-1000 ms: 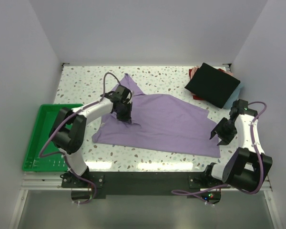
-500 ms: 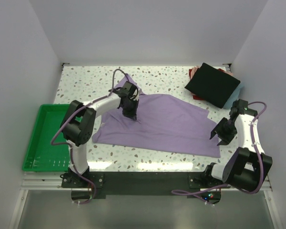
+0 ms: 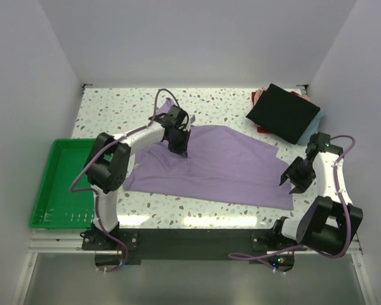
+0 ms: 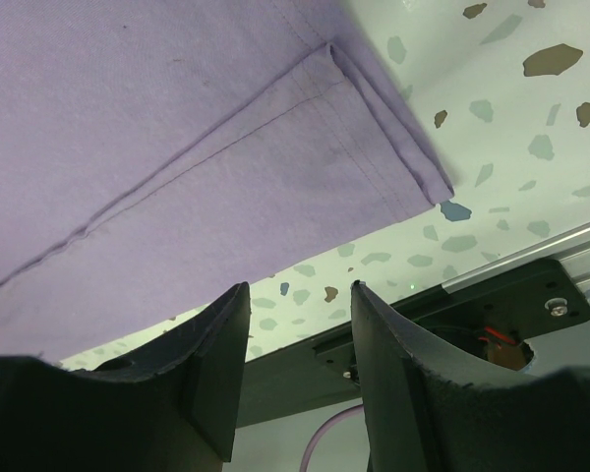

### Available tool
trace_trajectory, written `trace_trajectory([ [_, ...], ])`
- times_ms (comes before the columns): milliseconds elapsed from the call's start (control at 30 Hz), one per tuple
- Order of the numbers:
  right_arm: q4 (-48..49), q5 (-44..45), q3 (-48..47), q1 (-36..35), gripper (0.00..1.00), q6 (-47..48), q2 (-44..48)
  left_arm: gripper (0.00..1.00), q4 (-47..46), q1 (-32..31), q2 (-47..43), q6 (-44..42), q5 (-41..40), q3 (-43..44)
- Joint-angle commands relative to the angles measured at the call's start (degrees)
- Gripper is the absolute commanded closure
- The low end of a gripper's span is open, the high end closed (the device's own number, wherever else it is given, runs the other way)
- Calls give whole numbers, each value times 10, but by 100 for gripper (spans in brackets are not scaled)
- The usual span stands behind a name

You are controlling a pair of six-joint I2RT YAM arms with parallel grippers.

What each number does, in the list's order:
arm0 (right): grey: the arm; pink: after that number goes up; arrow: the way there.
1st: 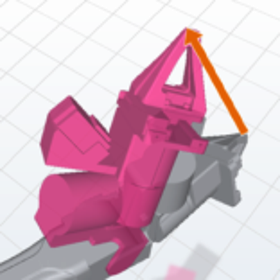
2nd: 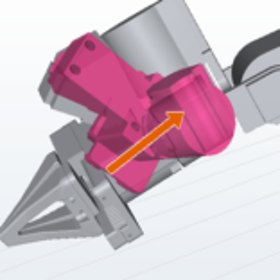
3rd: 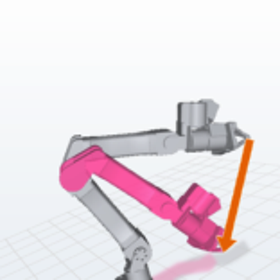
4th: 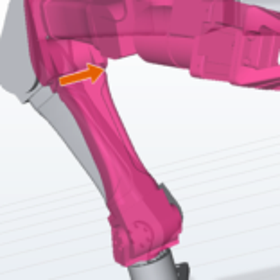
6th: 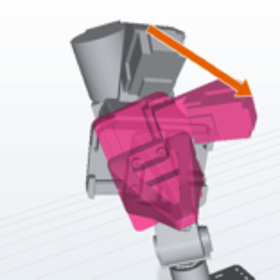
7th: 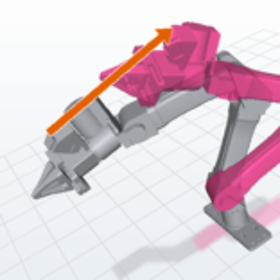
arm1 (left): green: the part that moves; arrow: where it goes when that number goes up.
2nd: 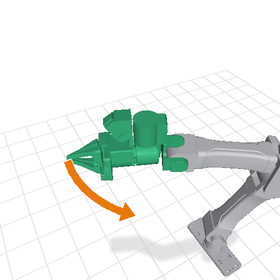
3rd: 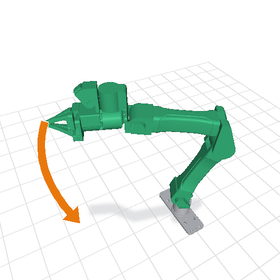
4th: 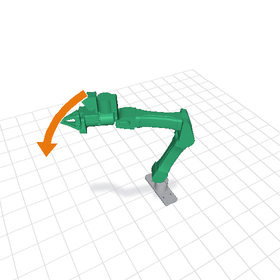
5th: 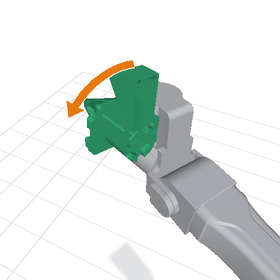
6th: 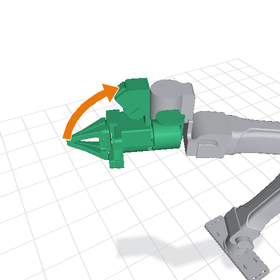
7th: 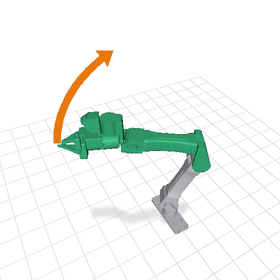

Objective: Fold and stack the t-shirts
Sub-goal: Fold the tshirt

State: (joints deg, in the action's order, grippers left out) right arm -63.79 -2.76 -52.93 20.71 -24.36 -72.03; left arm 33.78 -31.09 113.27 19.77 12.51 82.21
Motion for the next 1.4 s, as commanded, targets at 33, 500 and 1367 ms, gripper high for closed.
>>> trace_trajectory([
  [33, 0, -5, 2, 2, 51, 5, -5, 100, -12, -9, 9, -25, 22, 25],
  [500, 0, -7, 2, 2, 51, 7, -9, 100, -12, -25, 34, -44, 24, 44],
  [1367, 34, -43, -26, -31, 46, 11, 25, 13, -42, 68, -94, 38, -48, 9],
])
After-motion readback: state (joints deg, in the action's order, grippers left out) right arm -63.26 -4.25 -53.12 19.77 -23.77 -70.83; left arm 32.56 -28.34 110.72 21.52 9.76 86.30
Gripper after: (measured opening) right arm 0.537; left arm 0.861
